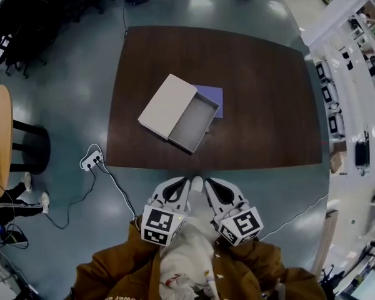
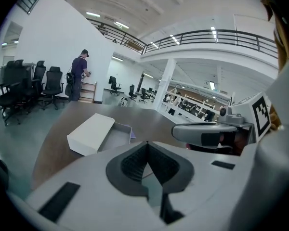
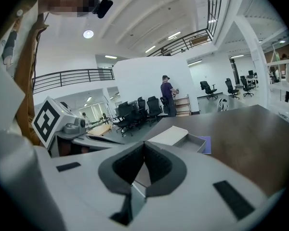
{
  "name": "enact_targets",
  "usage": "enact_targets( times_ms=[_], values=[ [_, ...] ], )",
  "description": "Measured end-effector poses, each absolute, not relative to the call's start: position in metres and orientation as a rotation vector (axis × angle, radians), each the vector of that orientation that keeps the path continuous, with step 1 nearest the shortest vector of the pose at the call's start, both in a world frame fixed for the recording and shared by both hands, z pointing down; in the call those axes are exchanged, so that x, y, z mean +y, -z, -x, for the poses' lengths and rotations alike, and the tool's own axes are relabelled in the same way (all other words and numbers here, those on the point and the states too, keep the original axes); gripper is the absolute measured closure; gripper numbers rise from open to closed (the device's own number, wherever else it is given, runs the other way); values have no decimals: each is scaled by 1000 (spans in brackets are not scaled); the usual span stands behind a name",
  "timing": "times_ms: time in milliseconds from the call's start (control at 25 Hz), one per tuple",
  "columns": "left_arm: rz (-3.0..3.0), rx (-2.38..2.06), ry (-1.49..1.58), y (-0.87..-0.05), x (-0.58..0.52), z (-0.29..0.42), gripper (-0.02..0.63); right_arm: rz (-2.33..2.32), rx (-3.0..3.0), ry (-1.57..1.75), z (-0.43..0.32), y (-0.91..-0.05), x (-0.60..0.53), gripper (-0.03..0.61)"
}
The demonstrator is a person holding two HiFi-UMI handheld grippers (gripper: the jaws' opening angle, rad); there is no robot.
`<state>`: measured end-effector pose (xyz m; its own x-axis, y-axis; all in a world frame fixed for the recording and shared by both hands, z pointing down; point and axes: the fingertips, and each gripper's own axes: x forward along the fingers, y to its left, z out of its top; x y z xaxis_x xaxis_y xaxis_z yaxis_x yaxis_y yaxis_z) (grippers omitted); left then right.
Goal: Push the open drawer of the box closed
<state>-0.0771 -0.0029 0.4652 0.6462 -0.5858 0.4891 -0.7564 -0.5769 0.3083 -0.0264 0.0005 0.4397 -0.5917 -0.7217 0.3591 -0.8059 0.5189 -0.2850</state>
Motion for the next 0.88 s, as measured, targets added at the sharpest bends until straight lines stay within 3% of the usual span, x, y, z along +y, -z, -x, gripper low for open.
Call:
enact_targets(
  times_ms=[480,880],
  values=[
    [-2319,-1041,-636,-511,-32,42,606,-1314,-2564,-669,-10,-451,-17,572],
    [-2288,-1007,-651,-572,-58,-3,545,-1340,-2539,-737,-37,-468,-25,572]
  ],
)
